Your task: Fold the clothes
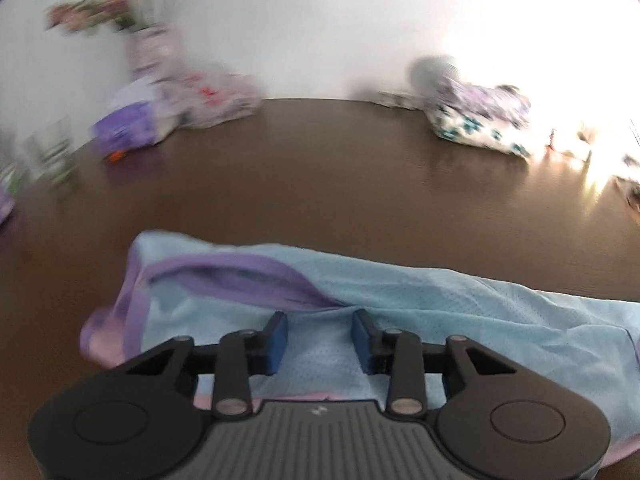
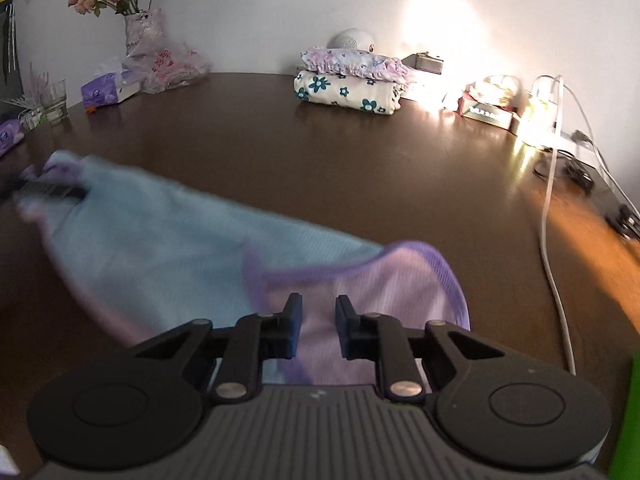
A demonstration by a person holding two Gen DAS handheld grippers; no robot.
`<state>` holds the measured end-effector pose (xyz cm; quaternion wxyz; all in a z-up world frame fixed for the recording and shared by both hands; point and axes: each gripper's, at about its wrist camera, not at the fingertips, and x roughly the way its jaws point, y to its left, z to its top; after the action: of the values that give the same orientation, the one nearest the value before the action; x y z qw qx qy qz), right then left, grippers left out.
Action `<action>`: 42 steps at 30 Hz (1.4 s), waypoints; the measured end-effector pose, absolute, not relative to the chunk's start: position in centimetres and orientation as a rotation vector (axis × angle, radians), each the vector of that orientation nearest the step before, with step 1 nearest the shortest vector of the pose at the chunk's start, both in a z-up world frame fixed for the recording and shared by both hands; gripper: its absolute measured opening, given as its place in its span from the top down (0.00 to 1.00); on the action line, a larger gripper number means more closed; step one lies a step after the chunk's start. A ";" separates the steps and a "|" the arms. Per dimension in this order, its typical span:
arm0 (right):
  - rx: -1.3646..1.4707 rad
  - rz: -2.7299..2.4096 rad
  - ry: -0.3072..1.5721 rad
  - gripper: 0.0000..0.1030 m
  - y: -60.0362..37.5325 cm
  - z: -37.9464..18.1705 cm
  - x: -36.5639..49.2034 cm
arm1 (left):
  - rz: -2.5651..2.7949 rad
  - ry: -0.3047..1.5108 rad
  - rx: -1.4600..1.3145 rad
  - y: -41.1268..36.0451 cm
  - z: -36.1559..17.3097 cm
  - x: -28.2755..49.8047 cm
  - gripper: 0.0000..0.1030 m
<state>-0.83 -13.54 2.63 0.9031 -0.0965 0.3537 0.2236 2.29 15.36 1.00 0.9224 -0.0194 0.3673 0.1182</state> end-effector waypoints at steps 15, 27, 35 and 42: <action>-0.230 0.933 0.772 0.81 -11.7 4.6 -10.5 | -0.301 0.633 0.349 0.1 0.6 12.2 0.73; -0.026 0.542 0.690 0.63 -20.3 5.5 -4.9 | -0.317 0.769 0.252 -4.4 3.3 5.4 0.44; -0.148 0.632 0.720 0.63 -18.1 3.8 -6.9 | -0.295 0.829 0.274 -4.2 2.1 5.0 0.91; -0.200 0.641 0.696 0.63 -16.9 2.9 -9.0 | -0.157 0.722 0.058 2.7 5.2 3.0 0.96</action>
<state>-8.96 -16.87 2.92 0.8853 -0.0960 0.3348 0.3082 3.02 2.66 5.18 0.9322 0.0284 0.3526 -0.0766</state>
